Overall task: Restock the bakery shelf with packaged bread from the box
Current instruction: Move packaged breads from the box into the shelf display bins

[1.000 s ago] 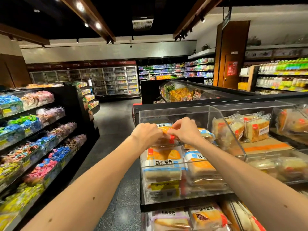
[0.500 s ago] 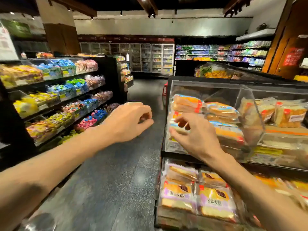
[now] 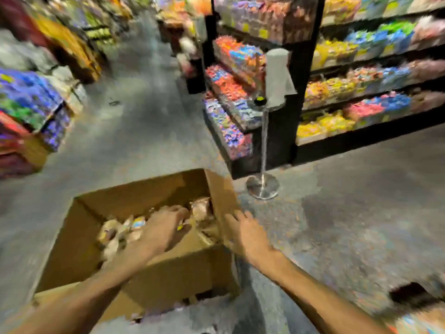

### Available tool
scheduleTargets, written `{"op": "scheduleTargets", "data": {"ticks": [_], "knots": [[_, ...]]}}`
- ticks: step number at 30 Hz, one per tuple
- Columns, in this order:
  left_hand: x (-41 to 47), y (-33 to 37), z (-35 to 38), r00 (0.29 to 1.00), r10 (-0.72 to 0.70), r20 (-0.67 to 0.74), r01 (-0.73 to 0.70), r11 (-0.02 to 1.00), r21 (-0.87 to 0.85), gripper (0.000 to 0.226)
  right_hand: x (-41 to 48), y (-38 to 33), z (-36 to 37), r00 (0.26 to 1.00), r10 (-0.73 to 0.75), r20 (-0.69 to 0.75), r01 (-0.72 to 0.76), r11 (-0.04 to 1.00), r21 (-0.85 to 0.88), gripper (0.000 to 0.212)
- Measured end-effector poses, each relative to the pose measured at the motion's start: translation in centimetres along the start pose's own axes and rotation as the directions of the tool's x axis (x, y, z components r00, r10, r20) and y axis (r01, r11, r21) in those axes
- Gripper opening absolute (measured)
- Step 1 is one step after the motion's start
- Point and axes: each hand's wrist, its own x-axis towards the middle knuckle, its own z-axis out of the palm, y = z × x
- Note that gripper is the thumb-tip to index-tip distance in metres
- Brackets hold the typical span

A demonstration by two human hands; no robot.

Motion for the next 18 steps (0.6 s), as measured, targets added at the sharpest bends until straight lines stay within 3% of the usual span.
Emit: {"op": "scheduleTargets", "data": {"ticks": [3, 7, 10, 13, 15, 18], "knots": [[-3.4, -8.1, 3.7, 0.967, -0.224, 0.123, 0.225, 0.974, 0.0, 0.03, 4.6, -6.2, 4.9, 0.984, -0.121, 0.13, 0.121, 0.993, 0.009, 0.044], [-5.8, -18.6, 8.4, 0.855, -0.455, 0.25, 0.495, 0.859, -0.128, 0.032, 10.9, -12.7, 10.7, 0.932, -0.218, 0.29, 0.229, 0.973, -0.004, 0.045], [-6.4, -26.2, 12.0, 0.756, -0.545, 0.363, 0.638, 0.739, -0.218, 0.033, 16.1, -17.5, 15.8, 0.897, -0.172, 0.406, 0.172, 0.984, 0.037, 0.044], [-6.3, -32.3, 15.8, 0.632, -0.594, 0.499, 0.759, 0.603, -0.244, 0.035, 20.7, -21.7, 20.9, 0.818, -0.077, 0.57, 0.001, 0.991, 0.133, 0.043], [-6.0, -35.6, 18.3, 0.522, -0.624, 0.582, 0.85, 0.438, -0.293, 0.039, 23.4, -23.8, 23.9, 0.758, -0.022, 0.652, -0.117, 0.979, 0.169, 0.041], [-4.9, -39.9, 21.9, 0.353, -0.64, 0.683, 0.918, 0.097, -0.383, 0.049, 27.1, -25.7, 27.9, 0.693, 0.064, 0.718, -0.288, 0.938, 0.195, 0.038]]}}
